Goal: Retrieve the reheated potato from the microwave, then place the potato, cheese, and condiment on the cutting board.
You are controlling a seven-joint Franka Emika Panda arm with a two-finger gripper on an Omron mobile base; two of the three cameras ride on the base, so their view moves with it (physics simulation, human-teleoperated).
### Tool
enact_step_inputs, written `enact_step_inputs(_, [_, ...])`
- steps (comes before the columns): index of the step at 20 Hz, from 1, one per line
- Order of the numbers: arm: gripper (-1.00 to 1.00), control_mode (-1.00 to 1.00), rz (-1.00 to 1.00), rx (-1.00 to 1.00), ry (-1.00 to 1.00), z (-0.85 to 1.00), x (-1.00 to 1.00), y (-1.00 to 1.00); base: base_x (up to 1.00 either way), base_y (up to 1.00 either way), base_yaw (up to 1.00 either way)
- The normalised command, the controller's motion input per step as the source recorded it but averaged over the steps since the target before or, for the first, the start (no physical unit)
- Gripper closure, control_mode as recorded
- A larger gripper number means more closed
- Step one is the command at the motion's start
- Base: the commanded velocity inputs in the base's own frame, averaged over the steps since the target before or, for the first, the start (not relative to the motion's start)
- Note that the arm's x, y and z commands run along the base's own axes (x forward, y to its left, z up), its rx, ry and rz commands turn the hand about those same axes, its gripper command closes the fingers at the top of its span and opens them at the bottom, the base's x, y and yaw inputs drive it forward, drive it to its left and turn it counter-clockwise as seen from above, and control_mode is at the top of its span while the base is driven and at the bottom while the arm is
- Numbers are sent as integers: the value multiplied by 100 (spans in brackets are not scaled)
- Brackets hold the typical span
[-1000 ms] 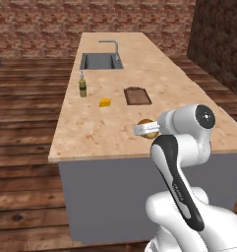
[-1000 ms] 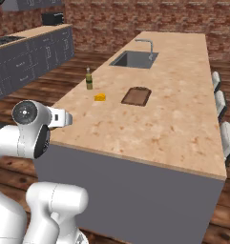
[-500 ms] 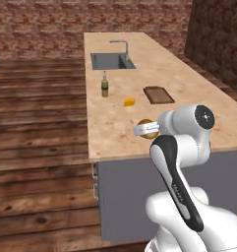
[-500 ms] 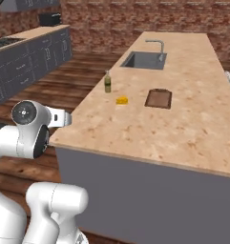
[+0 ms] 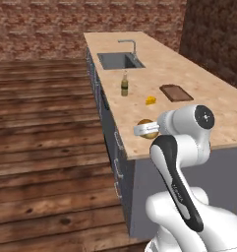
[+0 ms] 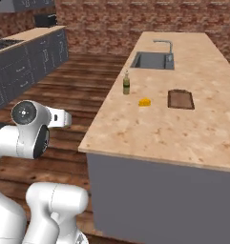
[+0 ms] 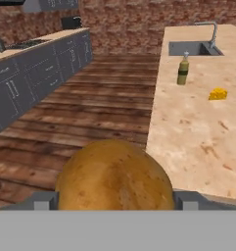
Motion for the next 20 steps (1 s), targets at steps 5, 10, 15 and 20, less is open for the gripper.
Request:
enact_step_inputs(5, [100,100,0,0,0,0,0,0,29,75,-16])
enact_step_inputs(10, [100,100,0,0,0,0,0,0,34,71,-20])
enact_step_inputs(15, [100,100,0,0,0,0,0,0,43,59,-32])
enact_step_inputs(20, [100,100,0,0,0,0,0,0,45,54,-37])
